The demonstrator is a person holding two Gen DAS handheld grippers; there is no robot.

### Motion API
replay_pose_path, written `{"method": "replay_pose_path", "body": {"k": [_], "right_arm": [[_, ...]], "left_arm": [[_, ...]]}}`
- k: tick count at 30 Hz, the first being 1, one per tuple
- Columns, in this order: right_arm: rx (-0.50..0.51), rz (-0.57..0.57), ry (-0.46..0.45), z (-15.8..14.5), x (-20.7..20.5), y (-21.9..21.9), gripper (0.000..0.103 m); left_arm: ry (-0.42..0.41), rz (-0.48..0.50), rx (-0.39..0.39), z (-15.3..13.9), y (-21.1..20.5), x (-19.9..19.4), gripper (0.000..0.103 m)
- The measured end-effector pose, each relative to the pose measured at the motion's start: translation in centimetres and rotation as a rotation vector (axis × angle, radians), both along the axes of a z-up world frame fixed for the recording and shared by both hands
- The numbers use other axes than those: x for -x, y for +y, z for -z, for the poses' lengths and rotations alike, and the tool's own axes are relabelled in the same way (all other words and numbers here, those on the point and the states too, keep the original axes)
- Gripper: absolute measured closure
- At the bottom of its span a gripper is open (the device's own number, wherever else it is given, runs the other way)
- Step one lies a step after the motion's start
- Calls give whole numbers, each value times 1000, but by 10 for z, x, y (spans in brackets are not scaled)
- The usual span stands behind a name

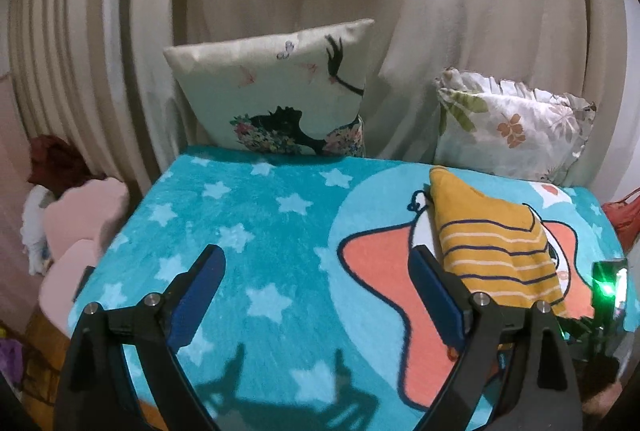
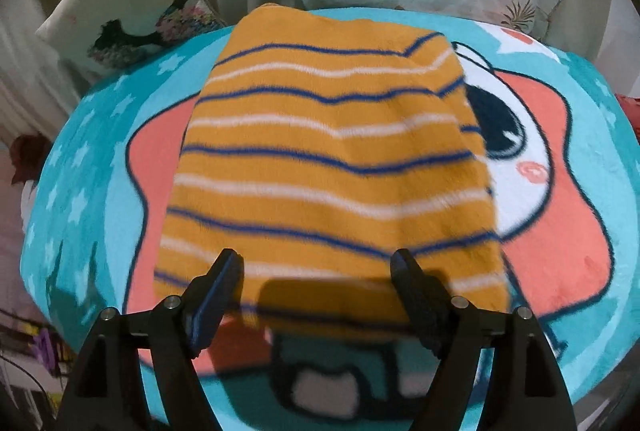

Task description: Fold small clothes

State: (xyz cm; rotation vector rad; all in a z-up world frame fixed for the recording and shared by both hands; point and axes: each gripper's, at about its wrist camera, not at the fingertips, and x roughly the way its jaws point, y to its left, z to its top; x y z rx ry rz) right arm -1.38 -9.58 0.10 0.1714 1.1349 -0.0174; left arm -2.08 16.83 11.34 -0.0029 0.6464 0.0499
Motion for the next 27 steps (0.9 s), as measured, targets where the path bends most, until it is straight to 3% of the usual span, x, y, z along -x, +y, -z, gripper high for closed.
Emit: {"method": "replay_pose_path", "body": {"k": [3,8,11,17,22,27], "right_arm": [[3,11,12,-4,26,-20,21],[7,51,43,-5,68,-58,21],[8,67,25,-13,88,-76,21],[17,99,-38,-36,111,-103,21],[-4,106,-73,-45,121,-112,21],[-27,111,-79,-45,126,-109,21]], "left_arm": [[-57,-50,-54,-9,-20,22,0],[-286,-189,-231,-35,-67,71,0],[-359,-191,-257,-49,-88,90,0],[-359,-87,-251,-74,-129,97,0],[-345,-32,-199,-92,-150,100,0],[-284,56,-149,-96,-161,104,0]]}}
